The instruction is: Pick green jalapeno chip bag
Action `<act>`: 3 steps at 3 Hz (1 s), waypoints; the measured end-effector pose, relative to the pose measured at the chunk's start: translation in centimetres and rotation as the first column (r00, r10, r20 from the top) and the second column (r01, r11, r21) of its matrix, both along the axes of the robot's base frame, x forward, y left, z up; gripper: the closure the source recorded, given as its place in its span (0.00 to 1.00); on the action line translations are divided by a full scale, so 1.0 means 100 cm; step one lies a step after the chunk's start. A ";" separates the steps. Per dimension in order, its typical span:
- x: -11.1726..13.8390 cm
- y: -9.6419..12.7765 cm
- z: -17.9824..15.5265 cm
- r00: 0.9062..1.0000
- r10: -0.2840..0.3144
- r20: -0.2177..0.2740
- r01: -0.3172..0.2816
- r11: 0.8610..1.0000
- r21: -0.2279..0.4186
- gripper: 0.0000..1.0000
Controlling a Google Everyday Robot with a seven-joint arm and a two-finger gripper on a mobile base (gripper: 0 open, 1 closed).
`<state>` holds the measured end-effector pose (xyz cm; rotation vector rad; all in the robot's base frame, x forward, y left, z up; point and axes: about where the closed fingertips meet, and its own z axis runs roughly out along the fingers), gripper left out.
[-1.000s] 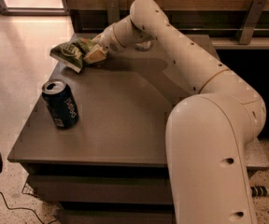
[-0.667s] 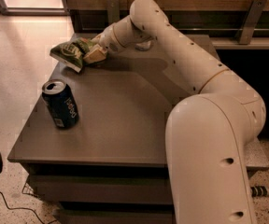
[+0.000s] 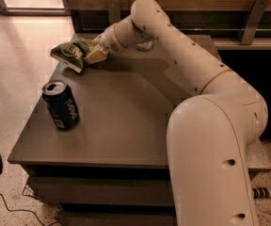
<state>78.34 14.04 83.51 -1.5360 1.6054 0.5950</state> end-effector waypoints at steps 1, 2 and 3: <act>0.000 0.000 0.000 1.000 0.000 0.000 0.000 1.000 0.000 1.00; 0.000 0.000 0.000 1.000 0.000 0.000 0.000 1.000 0.000 1.00; 0.000 0.000 0.000 1.000 0.000 0.001 0.000 1.000 0.000 1.00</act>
Offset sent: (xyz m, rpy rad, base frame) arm -0.1124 -0.0667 0.1908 0.1184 -0.4152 0.0374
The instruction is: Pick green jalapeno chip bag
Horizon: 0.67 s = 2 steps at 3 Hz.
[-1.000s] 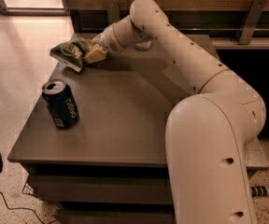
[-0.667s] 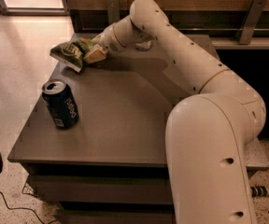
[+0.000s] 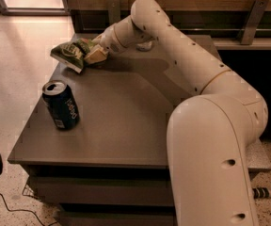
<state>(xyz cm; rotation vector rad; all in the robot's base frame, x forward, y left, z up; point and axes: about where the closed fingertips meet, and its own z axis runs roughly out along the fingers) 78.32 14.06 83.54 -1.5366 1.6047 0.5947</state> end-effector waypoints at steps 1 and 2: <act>0.000 0.000 0.000 1.000 0.000 0.000 0.000 1.000 0.000 1.00; 0.000 0.000 0.000 1.000 0.000 0.000 0.000 1.000 0.000 1.00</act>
Offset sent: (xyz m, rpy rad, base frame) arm -0.0357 0.0038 0.1121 0.0181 -0.2216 0.0631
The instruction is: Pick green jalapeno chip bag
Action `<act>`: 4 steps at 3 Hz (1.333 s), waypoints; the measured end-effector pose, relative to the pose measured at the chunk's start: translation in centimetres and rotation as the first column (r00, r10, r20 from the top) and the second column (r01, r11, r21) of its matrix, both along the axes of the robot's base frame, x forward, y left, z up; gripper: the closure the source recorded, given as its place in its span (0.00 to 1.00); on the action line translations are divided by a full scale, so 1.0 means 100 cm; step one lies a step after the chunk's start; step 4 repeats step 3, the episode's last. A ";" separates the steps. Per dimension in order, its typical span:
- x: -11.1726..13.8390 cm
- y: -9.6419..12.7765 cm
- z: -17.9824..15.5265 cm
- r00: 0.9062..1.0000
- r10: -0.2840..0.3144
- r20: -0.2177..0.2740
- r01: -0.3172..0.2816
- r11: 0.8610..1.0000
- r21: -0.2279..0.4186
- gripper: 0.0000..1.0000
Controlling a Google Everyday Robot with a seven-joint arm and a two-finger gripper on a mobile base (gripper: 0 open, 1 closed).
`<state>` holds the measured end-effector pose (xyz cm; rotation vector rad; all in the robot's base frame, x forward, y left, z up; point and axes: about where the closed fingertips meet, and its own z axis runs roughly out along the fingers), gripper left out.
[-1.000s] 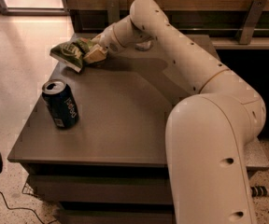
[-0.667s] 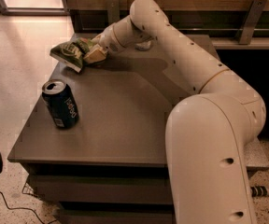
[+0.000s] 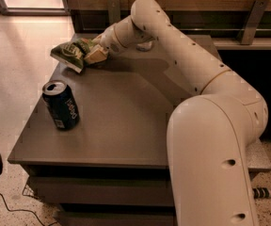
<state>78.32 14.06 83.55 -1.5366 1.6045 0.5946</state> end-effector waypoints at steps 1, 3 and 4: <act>-0.011 0.001 0.034 0.997 0.020 0.071 -0.021 1.000 0.008 1.00; -0.046 0.008 0.127 0.961 0.080 0.264 -0.082 0.997 -0.005 1.00; -0.046 0.008 0.127 0.961 0.080 0.264 -0.082 0.997 -0.005 1.00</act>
Offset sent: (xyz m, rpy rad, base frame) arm -0.0545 -0.0012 0.1529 0.0174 -0.3194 0.0763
